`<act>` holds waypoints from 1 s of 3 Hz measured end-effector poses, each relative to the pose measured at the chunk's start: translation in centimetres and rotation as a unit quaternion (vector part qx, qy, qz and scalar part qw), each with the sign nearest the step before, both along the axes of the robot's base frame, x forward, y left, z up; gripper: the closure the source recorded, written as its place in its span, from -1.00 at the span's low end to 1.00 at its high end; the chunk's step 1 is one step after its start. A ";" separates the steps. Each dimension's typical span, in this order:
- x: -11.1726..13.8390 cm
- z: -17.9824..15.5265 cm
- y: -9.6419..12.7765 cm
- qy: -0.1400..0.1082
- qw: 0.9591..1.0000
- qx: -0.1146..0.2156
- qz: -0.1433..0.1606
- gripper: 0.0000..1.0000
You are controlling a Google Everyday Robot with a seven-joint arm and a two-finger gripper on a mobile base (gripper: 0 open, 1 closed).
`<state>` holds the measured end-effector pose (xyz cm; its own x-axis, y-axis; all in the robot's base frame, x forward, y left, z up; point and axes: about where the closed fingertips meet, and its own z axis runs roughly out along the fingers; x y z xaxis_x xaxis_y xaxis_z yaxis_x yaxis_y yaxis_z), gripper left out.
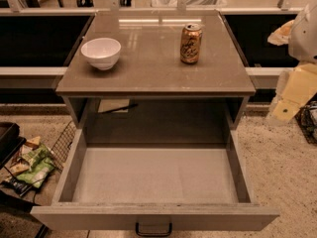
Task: Place orange can into top drawer
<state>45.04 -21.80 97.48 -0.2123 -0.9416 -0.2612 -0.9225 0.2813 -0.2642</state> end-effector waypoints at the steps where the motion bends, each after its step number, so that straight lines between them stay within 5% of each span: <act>1: 5.0 -0.2 0.2 -0.040 0.997 0.061 0.008 -1.00; 2: 11.6 -0.1 0.9 -0.078 0.988 0.132 0.017 -1.00; 3: 19.5 -1.0 2.3 -0.109 0.962 0.252 0.016 -1.00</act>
Offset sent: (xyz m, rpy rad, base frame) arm 0.2006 0.0127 0.0076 0.4544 -0.2589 0.0515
